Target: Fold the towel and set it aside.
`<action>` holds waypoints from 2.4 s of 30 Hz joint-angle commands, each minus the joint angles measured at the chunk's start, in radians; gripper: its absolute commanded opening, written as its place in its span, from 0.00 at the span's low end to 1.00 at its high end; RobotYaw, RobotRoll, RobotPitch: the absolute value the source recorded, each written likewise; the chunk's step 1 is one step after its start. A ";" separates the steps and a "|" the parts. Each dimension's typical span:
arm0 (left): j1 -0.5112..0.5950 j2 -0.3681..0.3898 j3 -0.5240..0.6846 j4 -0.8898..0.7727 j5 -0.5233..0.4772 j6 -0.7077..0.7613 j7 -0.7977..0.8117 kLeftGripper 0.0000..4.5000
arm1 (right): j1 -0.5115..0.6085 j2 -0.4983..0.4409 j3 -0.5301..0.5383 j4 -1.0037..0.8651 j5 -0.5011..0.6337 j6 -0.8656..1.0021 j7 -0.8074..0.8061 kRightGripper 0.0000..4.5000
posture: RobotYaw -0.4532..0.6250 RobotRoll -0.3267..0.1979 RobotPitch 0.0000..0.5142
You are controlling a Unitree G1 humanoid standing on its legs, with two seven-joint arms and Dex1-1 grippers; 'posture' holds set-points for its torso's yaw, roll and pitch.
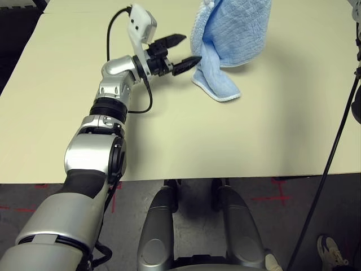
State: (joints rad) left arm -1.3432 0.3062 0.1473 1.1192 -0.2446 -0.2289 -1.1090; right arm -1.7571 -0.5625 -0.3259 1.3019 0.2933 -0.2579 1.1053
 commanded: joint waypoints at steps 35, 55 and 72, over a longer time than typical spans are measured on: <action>-0.018 0.066 -0.134 0.097 0.249 -0.141 0.291 0.01 | -0.053 -0.086 -0.015 -0.024 -0.072 -0.079 -0.110 0.00 | 0.45 0.62 0.57; 0.044 0.116 -0.147 -0.206 0.103 0.187 -0.085 0.01 | 0.009 -0.091 0.004 -0.013 -0.162 -0.171 -0.315 0.00 | 0.48 0.62 0.59; 0.256 -0.005 -0.053 -0.947 -0.270 1.061 0.143 0.01 | 0.011 -0.073 0.010 -0.009 -0.168 -0.168 -0.311 0.00 | 0.49 0.62 0.57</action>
State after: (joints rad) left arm -1.0790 0.3309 0.0593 0.1792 -0.4744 0.8186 -1.0240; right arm -1.7148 -0.6045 -0.2963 1.3349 0.1111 -0.3902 0.8028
